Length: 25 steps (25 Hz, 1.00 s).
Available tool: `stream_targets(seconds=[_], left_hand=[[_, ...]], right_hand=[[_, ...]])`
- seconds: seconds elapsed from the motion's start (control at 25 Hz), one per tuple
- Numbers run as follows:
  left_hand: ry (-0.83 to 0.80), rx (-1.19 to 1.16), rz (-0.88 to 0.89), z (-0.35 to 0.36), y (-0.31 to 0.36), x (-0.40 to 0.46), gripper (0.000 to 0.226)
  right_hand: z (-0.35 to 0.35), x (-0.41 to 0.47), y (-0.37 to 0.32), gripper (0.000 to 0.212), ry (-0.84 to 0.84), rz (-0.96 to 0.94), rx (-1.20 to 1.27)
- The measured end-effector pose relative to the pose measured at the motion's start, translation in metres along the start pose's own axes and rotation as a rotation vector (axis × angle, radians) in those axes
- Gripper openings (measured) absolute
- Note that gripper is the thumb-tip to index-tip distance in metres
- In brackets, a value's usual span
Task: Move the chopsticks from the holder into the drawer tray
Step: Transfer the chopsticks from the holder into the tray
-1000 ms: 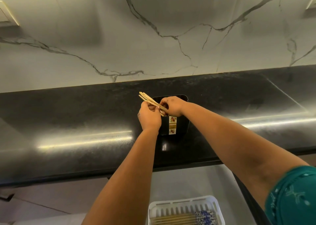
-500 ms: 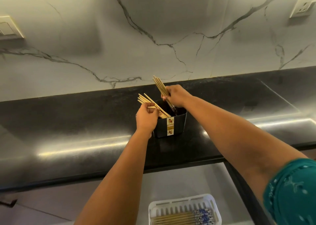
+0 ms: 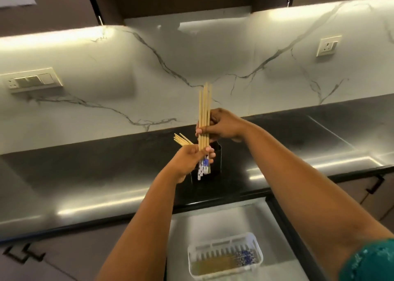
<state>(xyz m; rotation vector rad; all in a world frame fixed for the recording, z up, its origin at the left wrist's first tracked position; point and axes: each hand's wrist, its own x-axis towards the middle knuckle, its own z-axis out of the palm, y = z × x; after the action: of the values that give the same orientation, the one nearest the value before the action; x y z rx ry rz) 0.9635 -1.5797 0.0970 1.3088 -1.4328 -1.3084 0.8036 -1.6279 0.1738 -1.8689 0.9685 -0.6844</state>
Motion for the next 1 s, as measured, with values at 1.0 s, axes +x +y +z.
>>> stream_targets(seconds=[1.0], left_hand=[[0.163,-1.343,-0.232,0.204,-0.032,-0.173,0.026]], right_hand=[[0.115,-0.236,0.11,0.059,0.989,-0.09,0.369]])
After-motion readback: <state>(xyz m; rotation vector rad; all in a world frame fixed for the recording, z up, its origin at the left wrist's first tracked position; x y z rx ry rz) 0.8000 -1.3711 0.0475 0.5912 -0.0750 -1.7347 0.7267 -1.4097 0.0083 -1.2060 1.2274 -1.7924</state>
